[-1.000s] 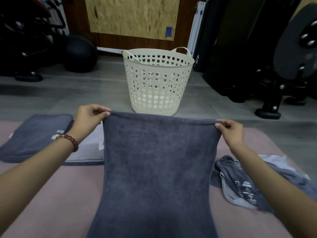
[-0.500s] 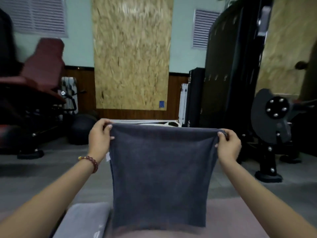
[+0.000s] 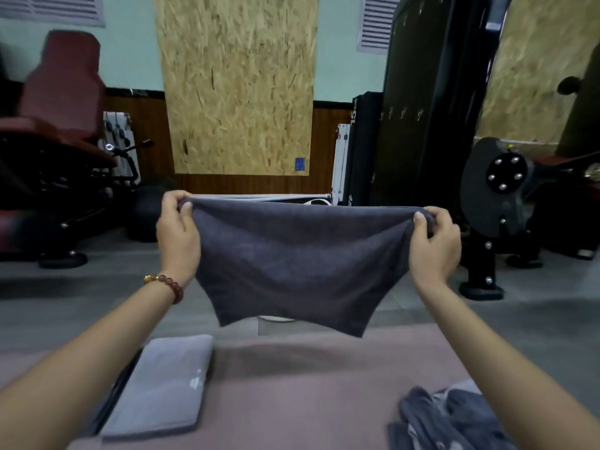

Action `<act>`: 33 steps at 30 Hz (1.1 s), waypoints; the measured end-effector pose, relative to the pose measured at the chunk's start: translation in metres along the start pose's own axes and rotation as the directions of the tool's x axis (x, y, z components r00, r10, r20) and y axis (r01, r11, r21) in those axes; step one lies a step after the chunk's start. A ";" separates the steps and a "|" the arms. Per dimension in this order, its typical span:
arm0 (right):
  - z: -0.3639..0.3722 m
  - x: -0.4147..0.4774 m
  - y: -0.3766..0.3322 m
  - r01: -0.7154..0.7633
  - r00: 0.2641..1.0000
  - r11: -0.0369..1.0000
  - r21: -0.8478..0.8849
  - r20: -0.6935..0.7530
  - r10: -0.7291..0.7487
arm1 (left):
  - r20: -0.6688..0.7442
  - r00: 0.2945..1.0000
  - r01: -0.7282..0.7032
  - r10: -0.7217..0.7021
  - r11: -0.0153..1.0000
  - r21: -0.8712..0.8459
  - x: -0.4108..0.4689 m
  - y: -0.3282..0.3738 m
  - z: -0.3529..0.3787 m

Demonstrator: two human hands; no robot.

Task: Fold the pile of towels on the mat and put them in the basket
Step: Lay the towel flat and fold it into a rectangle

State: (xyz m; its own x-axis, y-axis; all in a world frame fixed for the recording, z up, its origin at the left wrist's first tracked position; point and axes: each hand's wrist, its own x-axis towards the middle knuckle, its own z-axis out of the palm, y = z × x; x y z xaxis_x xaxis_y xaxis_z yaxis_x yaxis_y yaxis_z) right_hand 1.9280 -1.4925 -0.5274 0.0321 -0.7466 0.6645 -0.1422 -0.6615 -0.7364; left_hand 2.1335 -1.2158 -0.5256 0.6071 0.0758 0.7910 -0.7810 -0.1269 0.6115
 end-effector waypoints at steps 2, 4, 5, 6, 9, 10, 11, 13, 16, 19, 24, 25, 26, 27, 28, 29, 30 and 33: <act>-0.010 -0.006 0.005 0.071 0.997 0.990 0.123 -0.043 -0.066 | -0.029 0.999 -0.024 0.023 0.999 -0.030 -0.002 0.001 -0.005; -0.015 -0.009 0.006 0.032 0.999 0.978 0.208 -0.017 -0.029 | -0.020 0.999 -0.033 0.032 0.999 -0.034 -0.004 0.003 -0.007; -0.015 -0.011 0.007 0.011 1.000 0.980 0.198 -0.001 -0.011 | -0.004 1.000 -0.025 0.024 0.999 -0.027 -0.007 0.001 -0.006; -0.013 -0.013 0.011 -0.001 1.000 0.986 0.164 0.021 -0.002 | 0.021 1.000 -0.004 0.005 1.000 -0.020 -0.014 -0.003 -0.005; -0.001 -0.028 0.041 -0.053 0.982 0.998 0.022 0.181 0.048 | 0.115 0.986 0.117 -0.122 0.992 0.045 -0.044 -0.033 0.003; 0.006 -0.035 0.057 -0.077 0.965 0.996 -0.033 0.249 0.083 | 0.154 0.974 0.155 -0.167 0.984 0.088 -0.057 -0.048 0.005; 0.014 -0.043 0.075 -0.090 0.940 0.991 -0.102 0.321 0.118 | 0.191 0.958 0.188 -0.212 0.972 0.138 -0.071 -0.066 0.008; 0.032 -0.060 0.115 -0.076 0.879 0.964 -0.256 0.439 0.186 | 0.263 0.913 0.252 -0.311 0.939 0.235 -0.101 -0.108 0.013; 0.064 -0.079 0.172 -0.057 0.797 0.923 -0.381 0.539 0.271 | 0.353 0.820 0.301 -0.450 0.865 0.402 -0.142 -0.169 0.024; 0.093 -0.093 0.214 -0.046 0.734 0.880 -0.472 0.582 0.350 | 0.418 0.743 0.281 -0.522 0.811 0.513 -0.171 -0.213 0.036; 0.122 -0.119 0.259 -0.347 0.664 0.856 -0.384 0.544 0.513 | 0.437 0.722 0.287 -0.536 0.807 0.516 -0.190 -0.246 0.047; 0.126 -0.122 0.266 -0.394 0.669 0.852 -0.344 0.529 0.522 | 0.437 0.724 0.283 -0.534 0.807 0.518 -0.190 -0.249 0.049; 0.128 -0.125 0.272 -0.423 0.674 0.852 -0.310 0.521 0.524 | 0.437 0.725 0.282 -0.532 0.808 0.517 -0.189 -0.251 0.051; 0.128 -0.126 0.275 -0.441 0.679 0.852 -0.283 0.515 0.523 | 0.434 0.728 0.283 -0.530 0.810 0.514 -0.188 -0.251 0.053; 0.128 -0.127 0.278 -0.447 0.690 0.857 -0.256 0.511 0.513 | 0.430 0.736 0.279 -0.523 0.813 0.511 -0.187 -0.250 0.054; 0.126 -0.127 0.279 -0.444 0.699 0.864 -0.237 0.512 0.499 | 0.428 0.745 0.271 -0.513 0.817 0.508 -0.187 -0.248 0.055; 0.123 -0.128 0.279 -0.441 0.702 0.869 -0.223 0.518 0.489 | 0.429 0.751 0.263 -0.501 0.824 0.502 -0.188 -0.247 0.054; 0.098 -0.137 0.277 -0.420 0.700 0.887 -0.190 0.554 0.450 | 0.467 0.757 0.221 -0.457 0.852 0.475 -0.199 -0.240 0.041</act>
State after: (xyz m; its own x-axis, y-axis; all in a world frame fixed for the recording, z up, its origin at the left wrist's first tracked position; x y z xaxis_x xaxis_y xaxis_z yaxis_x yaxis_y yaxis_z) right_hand 1.9813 -1.5806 -0.8349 0.5065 -0.8599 0.0631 -0.3278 -0.2596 -0.9084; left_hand 2.2066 -1.2411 -0.8306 0.8849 -0.3466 0.3112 -0.4615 -0.5614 0.6870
